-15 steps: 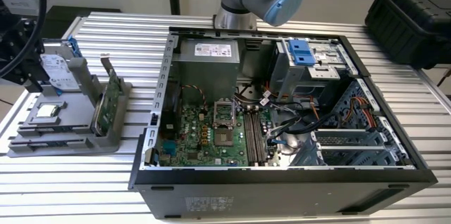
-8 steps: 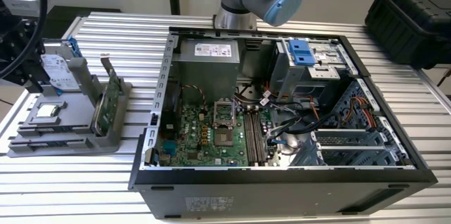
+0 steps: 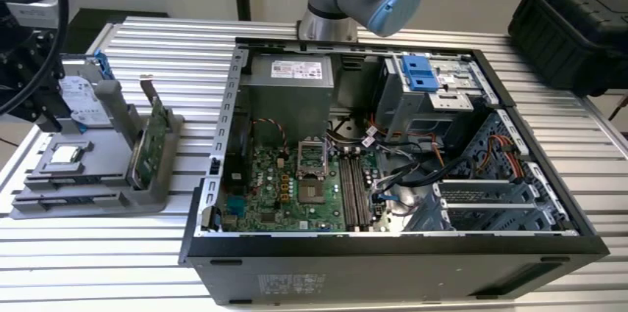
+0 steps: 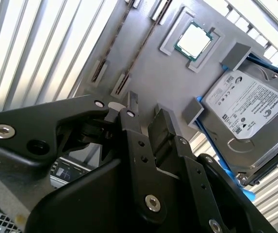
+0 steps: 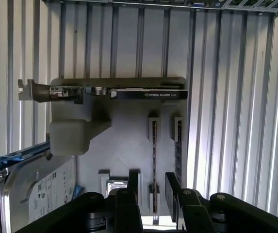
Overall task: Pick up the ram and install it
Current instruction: 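Pick up the ram and move it above insertion slot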
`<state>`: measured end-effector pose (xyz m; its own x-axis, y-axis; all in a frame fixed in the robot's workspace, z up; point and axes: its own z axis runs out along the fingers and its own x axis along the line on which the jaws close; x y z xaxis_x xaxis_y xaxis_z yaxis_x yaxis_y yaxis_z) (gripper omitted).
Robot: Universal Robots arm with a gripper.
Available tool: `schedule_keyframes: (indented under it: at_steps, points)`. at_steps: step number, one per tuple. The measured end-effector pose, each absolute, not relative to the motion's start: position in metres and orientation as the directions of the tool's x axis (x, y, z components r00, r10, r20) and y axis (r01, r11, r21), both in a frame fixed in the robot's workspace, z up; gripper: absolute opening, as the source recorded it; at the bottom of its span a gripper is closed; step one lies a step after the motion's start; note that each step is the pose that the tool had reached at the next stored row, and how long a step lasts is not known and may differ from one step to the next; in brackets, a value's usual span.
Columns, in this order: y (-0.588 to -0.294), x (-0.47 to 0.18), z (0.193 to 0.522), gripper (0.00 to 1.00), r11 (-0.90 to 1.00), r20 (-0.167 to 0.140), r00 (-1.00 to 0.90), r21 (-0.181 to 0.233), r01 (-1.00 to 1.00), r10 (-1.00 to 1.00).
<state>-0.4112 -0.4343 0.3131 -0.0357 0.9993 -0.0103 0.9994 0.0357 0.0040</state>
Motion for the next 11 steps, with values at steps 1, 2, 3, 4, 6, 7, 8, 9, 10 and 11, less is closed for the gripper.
schedule_keyframes:
  at_steps: [1, 2, 3, 4, 6, 7, 8, 9, 10, 11]
  points:
    - [-0.4343, -0.4112, 0.3124, 1.0, 0.036, -0.01, -0.036, 0.004, 0.999, 0.999]
    - [-0.4343, -0.4112, 0.3118, 1.0, 0.036, -0.01, -0.036, 0.003, 0.999, 0.999]
    - [-0.4343, -0.4112, 0.3111, 1.0, 0.036, -0.011, -0.036, 0.003, 0.999, 0.999]
    - [-0.4343, -0.4112, 0.3104, 1.0, 0.036, -0.011, -0.036, 0.003, 0.999, 0.999]
    - [-0.4343, -0.4112, 0.3089, 1.0, 0.036, -0.011, -0.036, 0.002, 0.999, 0.999]
    - [-0.4343, -0.4112, 0.3082, 1.0, 0.036, -0.011, -0.036, 0.001, 0.999, 0.999]
    - [-0.4343, -0.4112, 0.3075, 1.0, 0.036, -0.011, -0.036, 0.001, 0.999, 0.999]
    - [-0.4344, -0.4111, 0.3068, 1.0, 0.036, -0.011, -0.036, 0.001, 0.999, 0.999]
    - [-0.4344, -0.4111, 0.3061, 1.0, 0.036, -0.012, -0.036, 0.0, 0.999, 0.999]
    - [-0.4344, -0.4111, 0.3054, 1.0, 0.036, -0.012, -0.036, 0.0, 0.999, 0.999]
